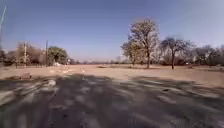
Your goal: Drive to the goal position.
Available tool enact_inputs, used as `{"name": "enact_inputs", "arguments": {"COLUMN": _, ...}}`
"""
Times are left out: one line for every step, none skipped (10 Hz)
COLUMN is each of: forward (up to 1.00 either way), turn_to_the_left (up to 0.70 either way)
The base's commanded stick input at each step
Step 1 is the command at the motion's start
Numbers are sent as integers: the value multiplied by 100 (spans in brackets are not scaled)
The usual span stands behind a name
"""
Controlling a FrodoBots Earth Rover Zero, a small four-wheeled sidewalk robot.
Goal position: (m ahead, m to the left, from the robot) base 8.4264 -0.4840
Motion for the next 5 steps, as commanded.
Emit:
{"name": "enact_inputs", "arguments": {"forward": 70, "turn_to_the_left": 0}}
{"name": "enact_inputs", "arguments": {"forward": 70, "turn_to_the_left": 0}}
{"name": "enact_inputs", "arguments": {"forward": 70, "turn_to_the_left": 0}}
{"name": "enact_inputs", "arguments": {"forward": 70, "turn_to_the_left": 0}}
{"name": "enact_inputs", "arguments": {"forward": 70, "turn_to_the_left": 0}}
